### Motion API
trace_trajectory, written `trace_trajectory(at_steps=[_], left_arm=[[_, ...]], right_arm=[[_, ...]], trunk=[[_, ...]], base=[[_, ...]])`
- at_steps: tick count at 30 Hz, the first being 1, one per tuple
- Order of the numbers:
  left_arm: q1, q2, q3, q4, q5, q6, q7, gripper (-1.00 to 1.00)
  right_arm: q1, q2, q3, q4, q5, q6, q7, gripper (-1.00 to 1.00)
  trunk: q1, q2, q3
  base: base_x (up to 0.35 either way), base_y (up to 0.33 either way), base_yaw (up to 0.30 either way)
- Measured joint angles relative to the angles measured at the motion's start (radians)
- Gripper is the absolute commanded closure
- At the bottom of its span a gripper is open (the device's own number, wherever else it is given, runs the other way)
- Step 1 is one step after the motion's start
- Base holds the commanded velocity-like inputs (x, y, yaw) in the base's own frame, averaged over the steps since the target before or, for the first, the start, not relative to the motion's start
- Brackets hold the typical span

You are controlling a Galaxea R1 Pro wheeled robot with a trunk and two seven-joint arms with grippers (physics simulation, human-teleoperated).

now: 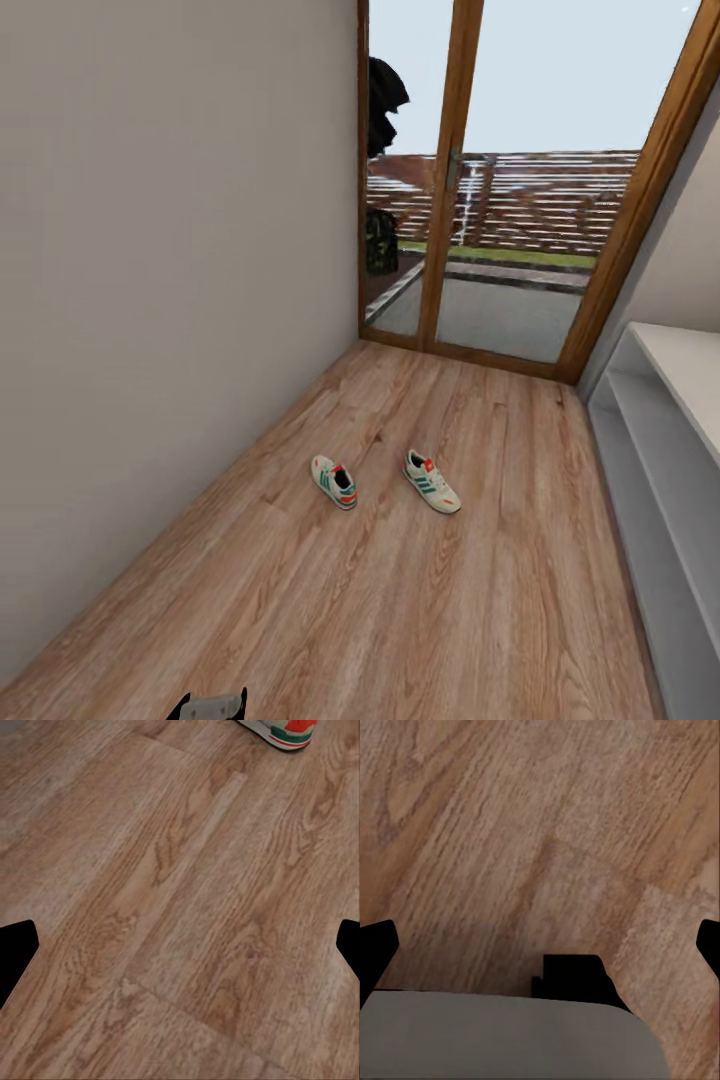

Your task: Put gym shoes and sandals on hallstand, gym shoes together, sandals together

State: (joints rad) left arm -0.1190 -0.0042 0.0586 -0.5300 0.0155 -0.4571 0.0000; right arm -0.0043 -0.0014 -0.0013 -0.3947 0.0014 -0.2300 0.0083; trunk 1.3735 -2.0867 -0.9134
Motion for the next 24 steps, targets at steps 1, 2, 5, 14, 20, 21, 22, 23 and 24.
trace_trajectory(at_steps=[1,2,5,14,20,21,22,23,24], left_arm=[[0.0,0.0,0.0,0.0,0.0,0.0,0.0,-1.0],[0.0,0.0,0.0,0.0,0.0,0.0,0.0,-1.0],[0.0,0.0,0.0,0.0,0.0,0.0,0.0,-1.0],[0.0,0.0,-0.001,0.0,0.0,0.0,0.0,-1.0],[0.0,0.0,-0.002,0.0,0.0,0.0,0.0,-1.0],[0.0,0.0,-0.002,0.0,0.0,0.0,0.0,-1.0],[0.0,0.0,-0.002,0.0,0.0,0.0,0.0,-1.0],[0.0,0.0,-0.002,0.0,0.0,0.0,0.0,-1.0],[0.0,0.0,-0.002,0.0,0.0,0.0,0.0,-1.0]], right_arm=[[0.0,0.0,0.0,0.0,0.0,0.0,0.0,-1.0],[0.0,0.0,0.0,0.0,0.0,0.0,0.0,-1.0],[0.0,0.0,0.0,0.0,0.0,0.0,0.0,-1.0],[0.0,0.0,0.0,0.0,0.004,0.0,0.0,-1.0],[0.0,0.001,0.0,0.0,0.007,0.0,0.0,-1.0],[0.0,0.0,0.0,-0.001,0.005,0.0,0.0,-1.0],[0.0,0.0,0.0,-0.001,0.005,0.0,0.0,-1.0],[0.0,0.0,0.0,-0.001,0.004,0.0,0.0,-1.0],[0.0,0.0,0.0,-0.002,0.003,0.0,0.0,-1.0]], trunk=[[0.0,0.0,-0.001],[0.0,0.0,-0.002],[0.0,0.0,-0.006],[0.0,0.0,-0.01],[0.0,0.0,-0.01],[0.0,0.0,-0.01],[0.0,0.0,-0.01],[0.0,0.0,-0.01],[0.0,0.0,-0.01]], base=[[0.28,0.0,0.198],[0.28,0.0,0.198],[0.28,0.0,0.196],[0.276,0.0,0.062],[0.247,0.0,0.002],[0.24,0.0,0.0],[0.238,0.0,0.0],[0.232,0.0,0.0],[0.23,0.0,0.0]])
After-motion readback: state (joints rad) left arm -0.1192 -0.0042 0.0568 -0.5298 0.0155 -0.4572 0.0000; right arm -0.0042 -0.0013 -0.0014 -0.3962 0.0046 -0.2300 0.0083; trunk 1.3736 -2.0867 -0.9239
